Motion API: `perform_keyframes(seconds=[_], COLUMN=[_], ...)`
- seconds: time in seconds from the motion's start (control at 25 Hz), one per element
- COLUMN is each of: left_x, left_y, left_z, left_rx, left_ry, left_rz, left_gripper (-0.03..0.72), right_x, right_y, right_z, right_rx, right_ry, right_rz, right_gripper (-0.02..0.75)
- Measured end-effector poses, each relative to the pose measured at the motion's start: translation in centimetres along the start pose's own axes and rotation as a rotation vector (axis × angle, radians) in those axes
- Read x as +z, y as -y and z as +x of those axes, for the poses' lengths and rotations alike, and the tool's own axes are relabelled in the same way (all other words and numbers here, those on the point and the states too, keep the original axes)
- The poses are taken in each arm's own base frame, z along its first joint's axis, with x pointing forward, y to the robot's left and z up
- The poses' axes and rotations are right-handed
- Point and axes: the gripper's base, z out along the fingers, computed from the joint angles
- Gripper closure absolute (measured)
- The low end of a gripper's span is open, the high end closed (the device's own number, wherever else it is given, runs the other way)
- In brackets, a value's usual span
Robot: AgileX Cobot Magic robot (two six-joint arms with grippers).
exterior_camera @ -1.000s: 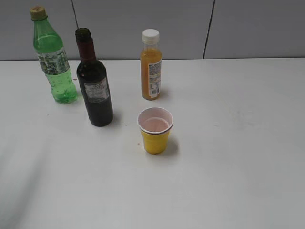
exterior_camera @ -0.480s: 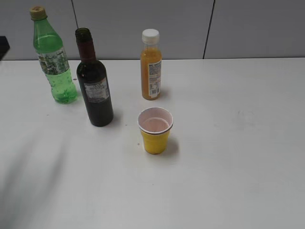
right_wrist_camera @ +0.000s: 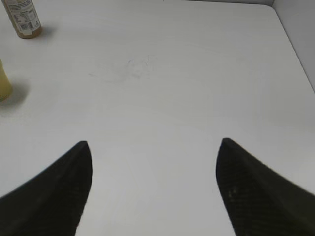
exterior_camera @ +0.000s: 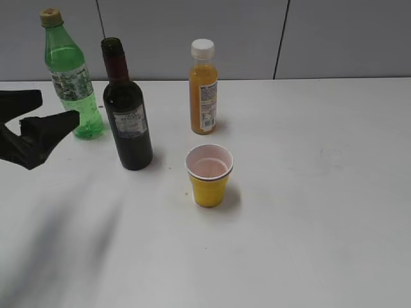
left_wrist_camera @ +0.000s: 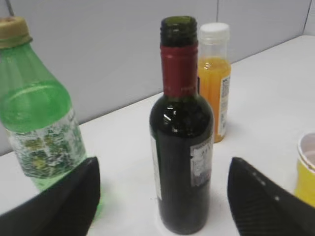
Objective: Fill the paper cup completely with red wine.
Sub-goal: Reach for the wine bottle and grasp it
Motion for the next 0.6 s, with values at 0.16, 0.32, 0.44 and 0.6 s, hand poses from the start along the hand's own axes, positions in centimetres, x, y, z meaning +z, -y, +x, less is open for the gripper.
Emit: perform_keyframes(seconds=[0.16,0.32,0.44,0.6], left_x=[1.2,2.1,2.7,3.9], left_y=[0.3,0.5,0.7,0.7], left_z=[1.4,3.5,4.9,5.8], left_rx=[-0.049,-0.097,-0.127,-0.139], left_ry=[0.041,0.003,-0.026,-0.046], left_rz=[0.047,0.074,0.087,0.105], left_gripper=[0.01,-0.003,-0.004,-0.004], right_x=[0.0,0.0,0.0,0.0], right_y=[0.0,0.0,0.0,0.0], right_z=[0.0,0.0,0.0,0.0], right_rx=[-0.001,-0.001,-0.001,-0.001], right_ry=[0.0,0.0,0.0,0.0], right_rz=[0.0,0.0,0.0,0.0], right_gripper=[0.148,0.148,0.148,0.148])
